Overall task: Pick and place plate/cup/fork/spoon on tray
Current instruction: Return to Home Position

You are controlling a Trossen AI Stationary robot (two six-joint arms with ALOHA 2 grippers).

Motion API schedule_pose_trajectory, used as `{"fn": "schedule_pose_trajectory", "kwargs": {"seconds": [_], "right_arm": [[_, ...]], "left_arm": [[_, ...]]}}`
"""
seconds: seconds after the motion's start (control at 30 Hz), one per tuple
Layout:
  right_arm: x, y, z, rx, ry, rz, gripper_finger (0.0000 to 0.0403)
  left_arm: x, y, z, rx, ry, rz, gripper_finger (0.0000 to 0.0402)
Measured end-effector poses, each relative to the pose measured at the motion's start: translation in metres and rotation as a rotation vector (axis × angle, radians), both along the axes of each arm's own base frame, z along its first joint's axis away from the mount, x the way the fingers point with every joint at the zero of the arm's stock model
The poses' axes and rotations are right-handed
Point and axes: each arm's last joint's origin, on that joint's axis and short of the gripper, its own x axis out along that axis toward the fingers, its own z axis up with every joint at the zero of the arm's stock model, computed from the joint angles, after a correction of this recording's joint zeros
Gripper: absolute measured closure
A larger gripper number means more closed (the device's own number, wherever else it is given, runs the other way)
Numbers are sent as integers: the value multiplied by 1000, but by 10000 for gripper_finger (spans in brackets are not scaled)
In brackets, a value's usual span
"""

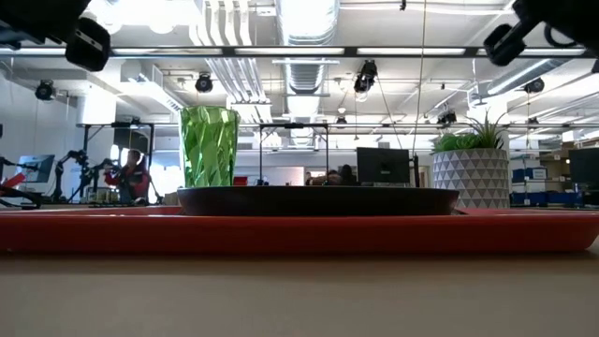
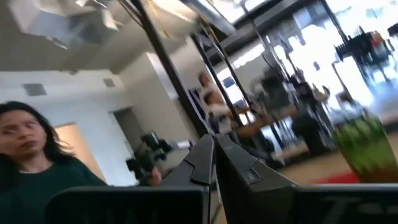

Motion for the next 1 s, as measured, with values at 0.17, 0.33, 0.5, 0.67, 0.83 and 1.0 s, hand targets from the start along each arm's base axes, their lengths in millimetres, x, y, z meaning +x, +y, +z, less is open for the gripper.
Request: {"fn": "schedule_pose_trajectory", "kwargs": {"seconds": [0.17, 0.33, 0.5, 0.67, 0.83, 1.0], "right_arm": [[16, -5, -10, 23, 119, 8, 394], [27, -10, -19, -8, 178, -7, 394], [21, -10, -12, -79, 96, -18, 394], [12, -11, -13, -107, 60, -32, 394], [7, -12, -30, -82, 65, -41, 394], [2, -10, -45, -67, 23, -33, 394]], "left_arm": [[0, 2, 2, 47, -23, 34, 402], [-1, 4, 3, 54, -18, 63, 402], [1, 5, -1, 55, 1, 85, 402], [1, 6, -2, 55, 8, 90, 402], [1, 6, -3, 56, 18, 90, 402], [2, 6, -6, 56, 37, 95, 402]]}}
